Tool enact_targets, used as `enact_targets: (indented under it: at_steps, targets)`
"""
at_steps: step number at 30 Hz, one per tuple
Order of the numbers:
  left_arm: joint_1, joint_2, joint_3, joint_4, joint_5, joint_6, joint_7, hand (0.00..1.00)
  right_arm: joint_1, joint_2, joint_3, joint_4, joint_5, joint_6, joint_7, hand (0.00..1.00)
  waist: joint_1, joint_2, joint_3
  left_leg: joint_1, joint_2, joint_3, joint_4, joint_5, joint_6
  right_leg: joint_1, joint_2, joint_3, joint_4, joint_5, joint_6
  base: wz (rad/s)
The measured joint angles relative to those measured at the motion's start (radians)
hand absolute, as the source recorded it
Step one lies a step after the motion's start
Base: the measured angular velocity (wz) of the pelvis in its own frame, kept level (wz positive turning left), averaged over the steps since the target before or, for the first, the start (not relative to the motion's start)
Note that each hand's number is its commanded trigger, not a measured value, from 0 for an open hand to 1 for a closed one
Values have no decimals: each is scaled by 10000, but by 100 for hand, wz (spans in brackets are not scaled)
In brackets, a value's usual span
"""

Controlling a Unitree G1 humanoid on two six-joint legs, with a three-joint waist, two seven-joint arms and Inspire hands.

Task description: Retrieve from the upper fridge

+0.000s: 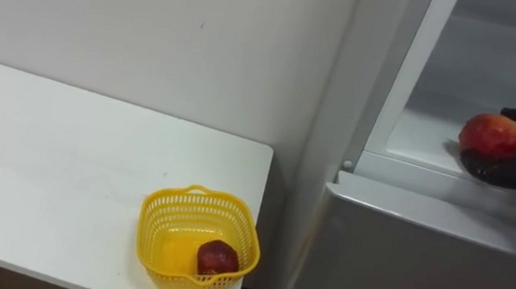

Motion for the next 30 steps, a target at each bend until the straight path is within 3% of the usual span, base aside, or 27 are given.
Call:
enact_targets:
  at_steps: [26, 30]
  targets:
    - [-35, 15, -212, 4, -94, -5, 17, 0, -78, 0, 20, -9, -118, -87, -24, 100, 27, 2, -4, 2, 9, -2, -10, 1, -3, 6, 8, 24, -10, -1, -2, 0]
    - [16, 12, -208, -2, -92, -102, 190, 0, -75, -1, 37, -78, -36, -77, -72, 100, 30, -26, -35, 21, 23, 25, -44, 5, -10, -13, 12, 18, -8, -2, -3, 0]
